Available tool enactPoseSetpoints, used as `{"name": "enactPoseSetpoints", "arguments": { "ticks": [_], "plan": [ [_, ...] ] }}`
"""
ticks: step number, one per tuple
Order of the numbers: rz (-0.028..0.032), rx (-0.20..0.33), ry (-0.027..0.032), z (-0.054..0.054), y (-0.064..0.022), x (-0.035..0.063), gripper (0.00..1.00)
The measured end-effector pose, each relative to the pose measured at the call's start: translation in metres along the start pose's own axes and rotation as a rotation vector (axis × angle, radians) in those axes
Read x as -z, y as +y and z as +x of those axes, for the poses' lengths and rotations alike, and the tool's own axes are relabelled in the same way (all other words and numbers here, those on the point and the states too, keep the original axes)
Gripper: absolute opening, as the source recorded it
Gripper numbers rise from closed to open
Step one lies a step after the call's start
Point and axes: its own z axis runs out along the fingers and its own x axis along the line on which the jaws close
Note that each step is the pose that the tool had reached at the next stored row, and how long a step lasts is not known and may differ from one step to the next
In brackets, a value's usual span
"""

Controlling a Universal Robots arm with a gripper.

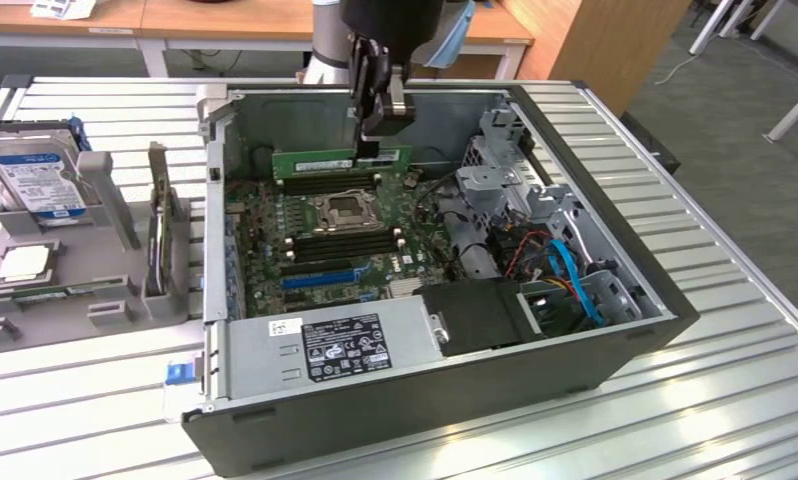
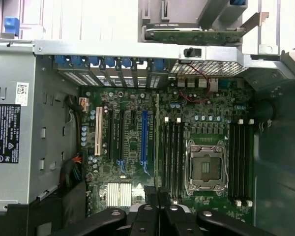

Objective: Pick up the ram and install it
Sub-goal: 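Pick up the ram and move it above insertion slot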

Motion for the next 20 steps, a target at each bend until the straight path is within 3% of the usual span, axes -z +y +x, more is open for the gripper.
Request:
{"name": "enactPoseSetpoints", "arguments": {
  "ticks": [20],
  "plan": [
    [0.0, 0.0, 0.0001, -0.016, -0.0002, -0.0004, 0.12]
  ]
}}
